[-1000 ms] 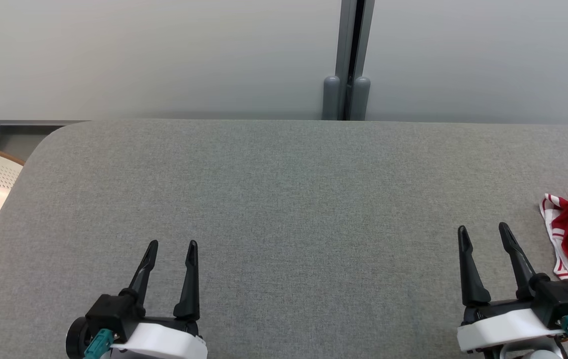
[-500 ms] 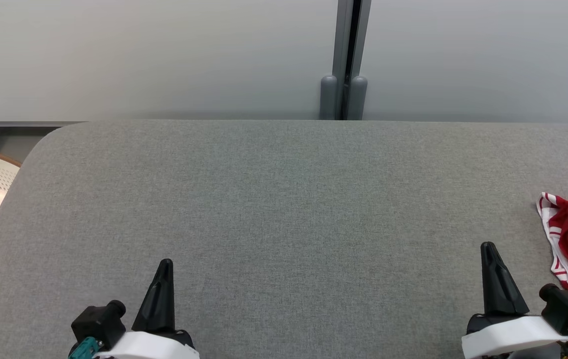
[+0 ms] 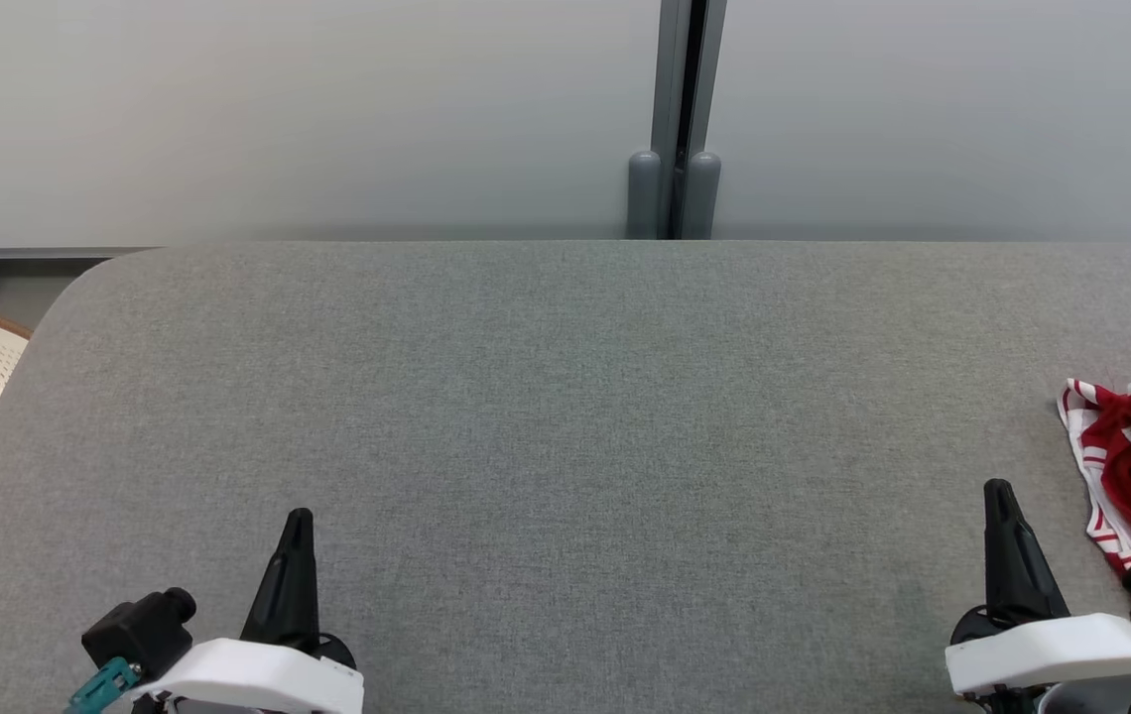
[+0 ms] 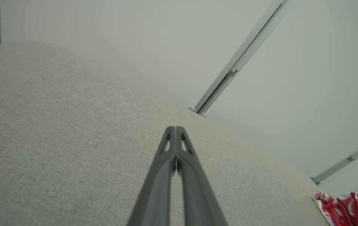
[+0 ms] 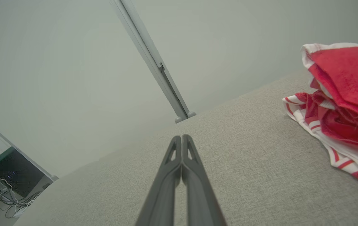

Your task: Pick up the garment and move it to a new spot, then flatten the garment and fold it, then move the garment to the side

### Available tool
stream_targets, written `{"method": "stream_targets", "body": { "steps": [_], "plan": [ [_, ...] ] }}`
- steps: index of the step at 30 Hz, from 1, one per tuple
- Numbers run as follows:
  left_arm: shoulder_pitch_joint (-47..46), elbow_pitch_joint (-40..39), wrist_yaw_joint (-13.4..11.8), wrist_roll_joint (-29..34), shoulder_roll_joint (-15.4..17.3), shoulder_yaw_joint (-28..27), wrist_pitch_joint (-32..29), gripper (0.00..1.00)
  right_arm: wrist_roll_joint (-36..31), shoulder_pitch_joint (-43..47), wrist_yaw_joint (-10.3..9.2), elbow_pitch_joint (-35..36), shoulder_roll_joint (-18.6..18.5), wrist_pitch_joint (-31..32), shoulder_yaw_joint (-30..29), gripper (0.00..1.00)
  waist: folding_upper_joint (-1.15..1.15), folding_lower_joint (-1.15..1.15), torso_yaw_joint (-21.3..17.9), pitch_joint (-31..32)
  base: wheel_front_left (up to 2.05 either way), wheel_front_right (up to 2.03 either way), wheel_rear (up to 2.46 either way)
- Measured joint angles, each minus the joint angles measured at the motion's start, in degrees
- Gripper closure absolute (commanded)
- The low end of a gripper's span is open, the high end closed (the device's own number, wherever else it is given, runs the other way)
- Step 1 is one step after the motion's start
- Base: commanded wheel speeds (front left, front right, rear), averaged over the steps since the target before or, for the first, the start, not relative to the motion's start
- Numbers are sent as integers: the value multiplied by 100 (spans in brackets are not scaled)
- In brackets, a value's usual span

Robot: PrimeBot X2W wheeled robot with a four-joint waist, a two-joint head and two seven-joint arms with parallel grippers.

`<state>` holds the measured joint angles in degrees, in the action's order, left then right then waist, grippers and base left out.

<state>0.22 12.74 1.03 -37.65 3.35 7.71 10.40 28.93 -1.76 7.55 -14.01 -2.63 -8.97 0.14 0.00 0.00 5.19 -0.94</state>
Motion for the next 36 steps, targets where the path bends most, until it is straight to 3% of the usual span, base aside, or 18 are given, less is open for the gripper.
{"method": "stream_targets", "body": {
  "steps": [36],
  "plan": [
    [-283,47,294,-2666,89,-510,-672,100,2940,-188,-1,-1,-1,709,-315,100,0,0,-183,27,0,0,0]
  ]
}}
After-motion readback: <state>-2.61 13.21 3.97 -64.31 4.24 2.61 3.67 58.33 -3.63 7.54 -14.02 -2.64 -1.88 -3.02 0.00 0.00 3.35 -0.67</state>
